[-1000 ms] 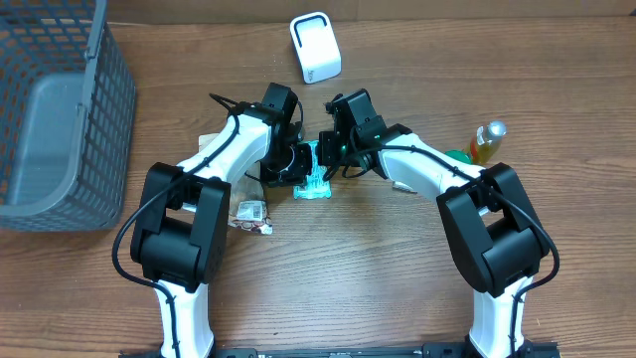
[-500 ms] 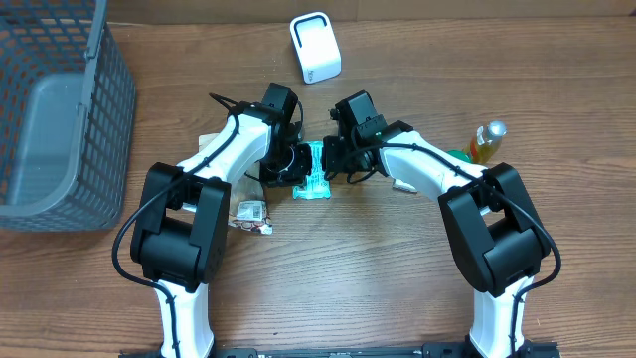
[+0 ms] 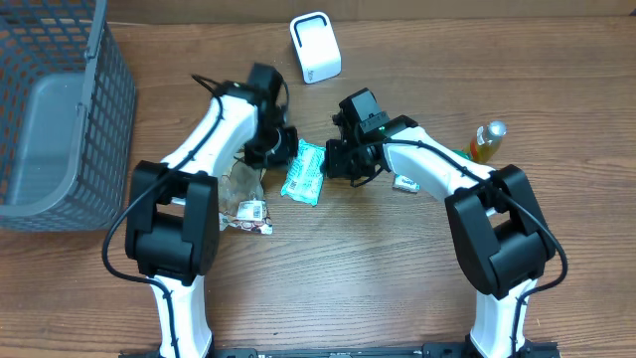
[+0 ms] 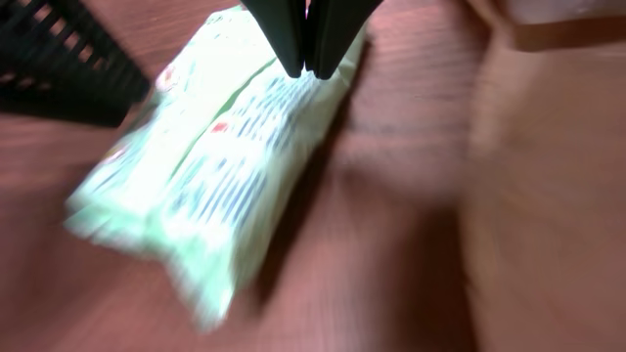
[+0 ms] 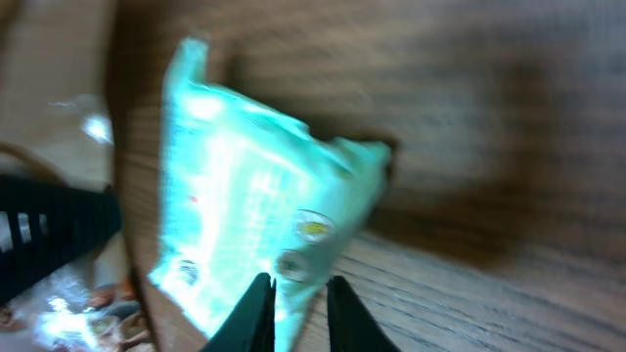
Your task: Scan the item barcode
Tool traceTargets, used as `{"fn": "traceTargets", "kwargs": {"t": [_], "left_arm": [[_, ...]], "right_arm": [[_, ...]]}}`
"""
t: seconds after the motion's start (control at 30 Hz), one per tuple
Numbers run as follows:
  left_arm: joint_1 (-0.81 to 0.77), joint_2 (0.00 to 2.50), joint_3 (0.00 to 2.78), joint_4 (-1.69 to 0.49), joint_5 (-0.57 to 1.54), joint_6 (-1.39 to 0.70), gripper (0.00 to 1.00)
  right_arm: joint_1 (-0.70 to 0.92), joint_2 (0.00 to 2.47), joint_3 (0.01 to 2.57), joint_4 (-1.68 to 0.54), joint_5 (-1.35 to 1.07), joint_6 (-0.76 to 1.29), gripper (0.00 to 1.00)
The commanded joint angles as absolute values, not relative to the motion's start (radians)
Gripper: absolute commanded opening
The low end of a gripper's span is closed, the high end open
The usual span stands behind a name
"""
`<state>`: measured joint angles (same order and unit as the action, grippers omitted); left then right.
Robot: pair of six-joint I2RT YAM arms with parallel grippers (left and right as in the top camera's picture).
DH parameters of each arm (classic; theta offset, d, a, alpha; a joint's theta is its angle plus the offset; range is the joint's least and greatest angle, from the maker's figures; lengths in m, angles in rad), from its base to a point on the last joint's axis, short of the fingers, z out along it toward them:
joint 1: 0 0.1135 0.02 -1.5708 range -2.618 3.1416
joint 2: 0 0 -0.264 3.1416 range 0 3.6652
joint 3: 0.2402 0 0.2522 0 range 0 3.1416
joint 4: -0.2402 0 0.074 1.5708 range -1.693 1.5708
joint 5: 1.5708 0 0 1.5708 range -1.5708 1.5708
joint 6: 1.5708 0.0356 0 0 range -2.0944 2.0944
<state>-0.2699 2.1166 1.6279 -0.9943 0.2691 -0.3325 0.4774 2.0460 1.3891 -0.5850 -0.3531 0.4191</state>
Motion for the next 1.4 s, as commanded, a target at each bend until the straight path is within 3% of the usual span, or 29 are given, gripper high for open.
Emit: {"fn": "traceTargets", "kwargs": {"t": [0.0,0.13,0.2,0.3,0.53,0.97,1.37], "left_arm": [[-0.269,2.124,1.671,-0.989,0.255,-0.31,0.07],[-0.29,2.127,1.659,-1.008,0.262,-0.315,0.06],[-0.304,2.127,1.655,-1.037,0.262,-0.319,0.04],[-0.324,2.127,1.653,-1.087,0.262,-0.322,0.04],[-0.342,2.127,1.645,-1.168,0.256,-0.376,0.04],[-0.342,2.127,1.469,-0.969,0.225,-0.435,0.04],[-0.338,2.126,1.469,-0.847,0.089,-0.426,0.04]], "right_arm": [[0.469,1.985,1.428,-0.57,-0.362,0.396,0.21],[0.461,1.992,1.428,-0.532,-0.304,0.36,0.37],[0.46,1.994,1.427,-0.481,-0.308,0.316,0.38],[0.461,1.999,1.427,-0.427,-0.308,0.31,0.27],[0.463,2.054,1.427,-0.366,-0.309,0.355,0.15],[0.464,2.106,1.426,-0.368,-0.308,0.355,0.13],[0.464,2.106,1.424,-0.71,-0.308,0.404,0.04]]}}
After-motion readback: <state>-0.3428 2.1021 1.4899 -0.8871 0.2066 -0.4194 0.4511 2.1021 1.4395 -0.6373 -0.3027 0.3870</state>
